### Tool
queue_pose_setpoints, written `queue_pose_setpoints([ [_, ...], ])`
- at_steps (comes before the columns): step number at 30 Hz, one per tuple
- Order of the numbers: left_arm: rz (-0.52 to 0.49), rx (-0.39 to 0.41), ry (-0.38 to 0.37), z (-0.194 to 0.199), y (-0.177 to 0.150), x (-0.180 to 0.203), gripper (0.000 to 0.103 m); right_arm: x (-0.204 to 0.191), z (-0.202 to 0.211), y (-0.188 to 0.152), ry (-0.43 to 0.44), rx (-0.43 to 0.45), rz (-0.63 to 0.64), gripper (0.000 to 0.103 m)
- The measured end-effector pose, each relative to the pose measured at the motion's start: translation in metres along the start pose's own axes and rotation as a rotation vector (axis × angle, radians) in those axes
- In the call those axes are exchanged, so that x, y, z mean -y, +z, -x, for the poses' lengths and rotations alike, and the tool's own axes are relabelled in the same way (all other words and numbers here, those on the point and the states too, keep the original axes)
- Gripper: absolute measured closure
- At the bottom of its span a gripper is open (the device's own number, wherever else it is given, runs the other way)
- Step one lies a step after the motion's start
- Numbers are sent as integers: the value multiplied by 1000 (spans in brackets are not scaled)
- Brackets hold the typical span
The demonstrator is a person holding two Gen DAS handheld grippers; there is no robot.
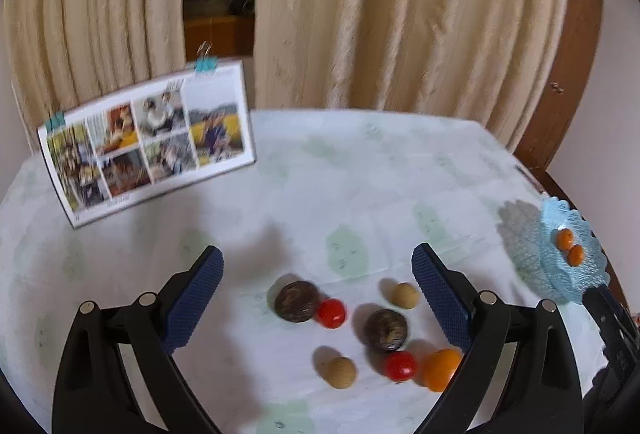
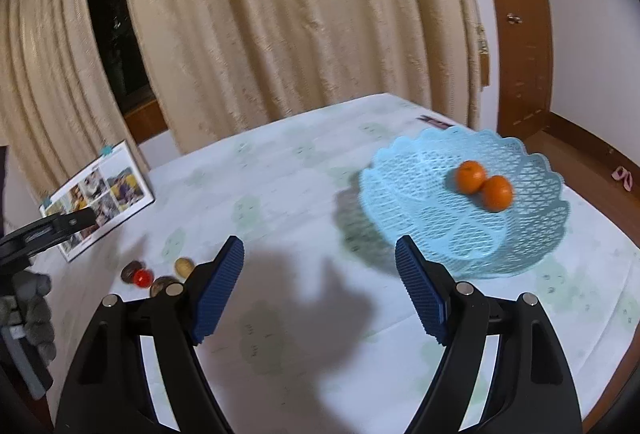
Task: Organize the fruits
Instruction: 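Reach the left tool to the dark brown fruit and grasp it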
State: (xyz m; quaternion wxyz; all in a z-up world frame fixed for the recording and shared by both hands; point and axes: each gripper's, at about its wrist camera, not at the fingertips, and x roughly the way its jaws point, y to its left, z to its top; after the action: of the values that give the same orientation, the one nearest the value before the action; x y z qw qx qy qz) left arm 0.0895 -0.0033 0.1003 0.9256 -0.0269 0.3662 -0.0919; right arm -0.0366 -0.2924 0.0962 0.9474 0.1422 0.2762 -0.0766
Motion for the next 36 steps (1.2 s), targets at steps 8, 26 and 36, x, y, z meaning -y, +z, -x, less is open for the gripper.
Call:
queue_pose_setpoints([
  [8,99,-204,-15,-51,-15,-25,10,-21,-11,-10,30,-55,48,23],
  [26,188,-277,-75,-83,-35,-26,54,-38,-22,-26,56,-110,90,23],
  [36,171,-180,-91,-48,-17,-24,61,-48,-31,-35,155,-186,85,23],
])
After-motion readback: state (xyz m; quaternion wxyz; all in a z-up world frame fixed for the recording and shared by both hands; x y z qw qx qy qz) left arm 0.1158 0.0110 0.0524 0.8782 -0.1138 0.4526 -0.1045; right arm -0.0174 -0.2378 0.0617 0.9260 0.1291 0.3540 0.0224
